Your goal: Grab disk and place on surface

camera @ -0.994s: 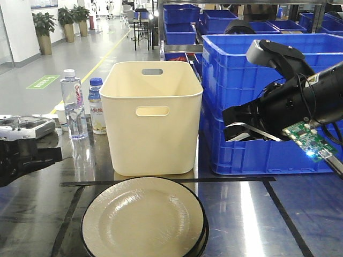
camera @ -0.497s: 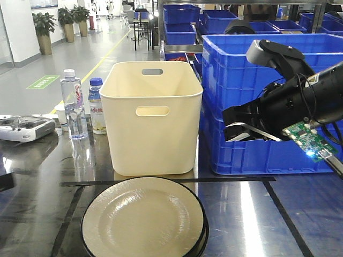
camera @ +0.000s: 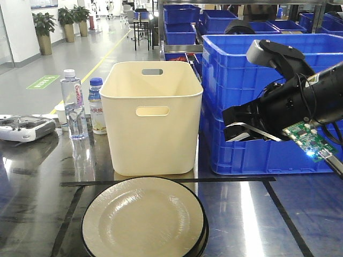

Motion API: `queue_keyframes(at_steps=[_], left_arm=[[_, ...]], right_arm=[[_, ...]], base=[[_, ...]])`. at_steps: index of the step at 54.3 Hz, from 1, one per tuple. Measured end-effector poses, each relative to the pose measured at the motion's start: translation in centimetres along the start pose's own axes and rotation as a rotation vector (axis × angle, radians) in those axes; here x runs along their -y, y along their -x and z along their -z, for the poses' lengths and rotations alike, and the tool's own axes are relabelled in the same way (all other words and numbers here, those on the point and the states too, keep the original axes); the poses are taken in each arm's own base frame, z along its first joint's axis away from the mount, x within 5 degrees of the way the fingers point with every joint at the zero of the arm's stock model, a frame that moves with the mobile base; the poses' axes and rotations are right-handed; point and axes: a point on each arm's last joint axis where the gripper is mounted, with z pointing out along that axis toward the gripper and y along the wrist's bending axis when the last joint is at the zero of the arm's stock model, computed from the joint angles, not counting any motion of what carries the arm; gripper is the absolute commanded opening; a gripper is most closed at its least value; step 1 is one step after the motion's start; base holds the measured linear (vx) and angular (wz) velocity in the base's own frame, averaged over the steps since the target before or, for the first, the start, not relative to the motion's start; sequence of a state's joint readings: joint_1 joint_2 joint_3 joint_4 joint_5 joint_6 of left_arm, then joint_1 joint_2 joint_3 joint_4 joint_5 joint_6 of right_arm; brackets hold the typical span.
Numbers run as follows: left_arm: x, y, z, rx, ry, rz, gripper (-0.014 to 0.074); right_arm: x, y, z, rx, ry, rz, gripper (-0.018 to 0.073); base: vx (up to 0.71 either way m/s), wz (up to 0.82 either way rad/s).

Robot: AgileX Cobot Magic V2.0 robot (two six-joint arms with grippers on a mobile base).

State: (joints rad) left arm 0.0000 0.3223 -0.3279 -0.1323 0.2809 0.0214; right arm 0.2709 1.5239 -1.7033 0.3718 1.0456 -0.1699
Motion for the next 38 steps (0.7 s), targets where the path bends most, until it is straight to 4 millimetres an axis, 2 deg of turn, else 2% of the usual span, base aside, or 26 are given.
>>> queue_keyframes(at_steps=[15,27,31,38], left_arm=[[-0.2,-2.5,1.0,0.102,-0.017,-0.002,-0.0008],[-0.7,-6.9,1.3,0.176,-0.028,-0.003,-0.0008],[-0.9,-8.1,1.0,0.16,-0.025,-0.002,-0.0008],[-0.9,-8.9,0.9,0.108,-0.024,-0.003,-0.0008]], right_arm=[[0.0,0.0,0.0,0.0,0.001,0.0,-0.0011],[0.0,0.0,0.0,0.0,0.001,0.0,-0.0011],[0.0,0.0,0.0,-0.001,0.001,0.0,-0.0011],[0.0,-0.1,0.0,-0.005,0.003,-0.001,-0.0011]], base=[[0.0,0.0],[0.0,0.0],[0.0,0.0],[0.0,0.0]])
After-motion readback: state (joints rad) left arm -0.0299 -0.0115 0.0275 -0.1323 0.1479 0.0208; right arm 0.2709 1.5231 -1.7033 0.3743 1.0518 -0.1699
